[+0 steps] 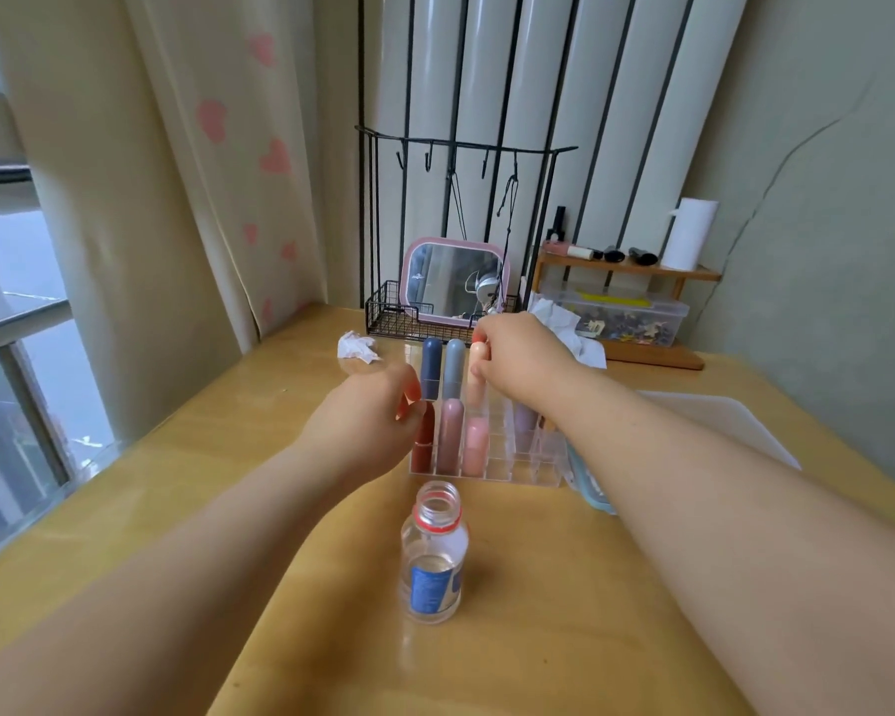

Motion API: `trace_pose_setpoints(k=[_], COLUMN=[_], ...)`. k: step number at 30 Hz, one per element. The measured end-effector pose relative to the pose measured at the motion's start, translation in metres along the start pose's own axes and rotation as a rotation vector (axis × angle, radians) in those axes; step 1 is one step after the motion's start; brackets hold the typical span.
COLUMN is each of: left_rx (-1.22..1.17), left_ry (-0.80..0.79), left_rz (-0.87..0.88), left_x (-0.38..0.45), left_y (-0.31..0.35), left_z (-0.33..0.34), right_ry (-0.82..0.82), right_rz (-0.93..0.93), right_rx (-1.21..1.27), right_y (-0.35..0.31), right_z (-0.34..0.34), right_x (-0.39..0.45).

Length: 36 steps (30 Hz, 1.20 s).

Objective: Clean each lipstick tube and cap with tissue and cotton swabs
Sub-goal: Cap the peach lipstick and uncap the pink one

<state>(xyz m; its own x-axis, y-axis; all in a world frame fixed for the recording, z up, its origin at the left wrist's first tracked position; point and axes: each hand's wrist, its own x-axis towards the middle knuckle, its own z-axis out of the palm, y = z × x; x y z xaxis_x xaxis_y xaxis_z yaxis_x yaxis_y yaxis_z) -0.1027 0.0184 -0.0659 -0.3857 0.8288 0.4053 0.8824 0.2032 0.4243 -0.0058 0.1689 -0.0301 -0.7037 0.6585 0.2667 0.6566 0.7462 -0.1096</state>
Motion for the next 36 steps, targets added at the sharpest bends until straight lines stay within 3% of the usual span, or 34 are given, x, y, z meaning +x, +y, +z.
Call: trace_pose_setpoints(k=[7,13,19,24,30,36], left_rx=[-0.001,0.012,0.034,0.027,-0.156,-0.325], left_ry=[0.019,0.027,0.053,0.15,0.21,0.029], left_rz=[-0.015,-0.04,-0.047,-0.004,0.143,0.068], left_x=[-0.007,-0.023,-0.04,-0.055,-0.098,-0.137], left_y=[0.007,0.014,0.015,0.035,0.09,0.128], left_z=[-0.007,-0.016,-0.031,-0.051,-0.045,0.007], right_ry=[0.041,-0.237,-0.189,-0.093,-0.083,-0.137], right_rz=[-0.083,-0.128,-0.09,-0.082,-0.014,0.141], right_rx=[-0.043,-0.032,0.006,0.076,0.27,0.641], right_y=[-0.004,-0.014,-0.015,-0.01,0.008,0.034], right_z=[-0.022,-0.011,-0.007,-0.055,-0.092,-0.086], right_x=[-0.02,-0.06,-0.061,-0.078,-0.146,-0.232])
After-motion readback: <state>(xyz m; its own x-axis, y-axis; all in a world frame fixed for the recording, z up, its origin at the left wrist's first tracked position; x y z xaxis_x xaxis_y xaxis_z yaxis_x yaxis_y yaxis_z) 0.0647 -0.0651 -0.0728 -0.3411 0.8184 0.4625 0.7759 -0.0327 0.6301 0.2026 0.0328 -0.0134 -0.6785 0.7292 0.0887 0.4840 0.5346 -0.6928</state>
